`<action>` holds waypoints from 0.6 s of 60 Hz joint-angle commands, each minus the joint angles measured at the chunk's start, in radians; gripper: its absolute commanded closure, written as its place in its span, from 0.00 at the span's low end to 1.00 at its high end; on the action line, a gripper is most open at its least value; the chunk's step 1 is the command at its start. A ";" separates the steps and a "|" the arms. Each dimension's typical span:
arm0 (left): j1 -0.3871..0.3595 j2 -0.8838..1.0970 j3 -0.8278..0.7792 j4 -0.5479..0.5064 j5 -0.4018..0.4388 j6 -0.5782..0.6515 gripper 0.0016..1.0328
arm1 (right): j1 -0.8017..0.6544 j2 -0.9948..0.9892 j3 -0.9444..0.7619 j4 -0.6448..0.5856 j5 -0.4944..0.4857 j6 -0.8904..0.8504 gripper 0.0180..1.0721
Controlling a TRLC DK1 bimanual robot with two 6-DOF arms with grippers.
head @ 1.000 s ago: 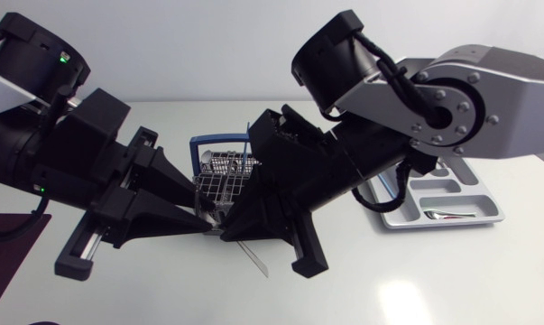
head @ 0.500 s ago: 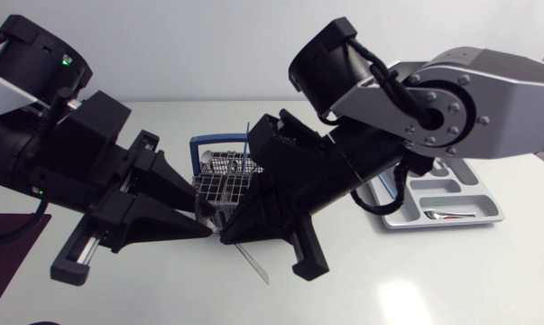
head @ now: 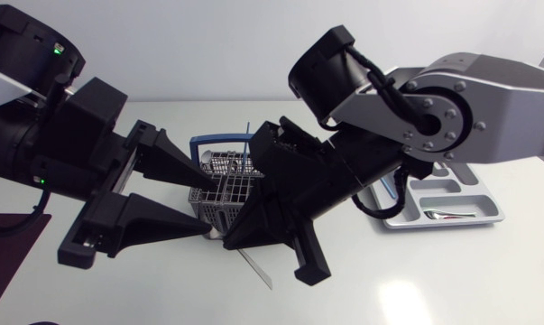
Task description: Unload the cutlery basket into the drawer organizer.
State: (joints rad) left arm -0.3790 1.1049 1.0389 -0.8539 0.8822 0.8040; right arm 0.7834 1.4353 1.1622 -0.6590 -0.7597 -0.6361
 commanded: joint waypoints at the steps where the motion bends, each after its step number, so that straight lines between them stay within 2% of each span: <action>1: 0.015 -0.008 0.026 0.023 0.015 -0.043 0.06 | -0.010 -0.027 -0.029 -0.014 -0.007 0.004 0.95; 15: 0.138 -0.020 0.029 0.151 0.015 -0.175 0.05 | -0.130 -0.127 -0.073 -0.097 0.000 -0.045 0.95; 27: 0.173 -0.020 0.015 0.236 -0.009 -0.255 0.05 | -0.296 -0.222 -0.107 -0.174 0.008 -0.093 0.95; 36: 0.166 -0.010 0.009 0.289 -0.078 -0.304 0.05 | -0.449 -0.257 -0.104 -0.208 0.034 -0.116 0.95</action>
State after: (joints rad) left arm -0.2131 1.0973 1.0424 -0.5873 0.8253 0.5465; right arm 0.4046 1.2007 1.0763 -0.8413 -0.7334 -0.7166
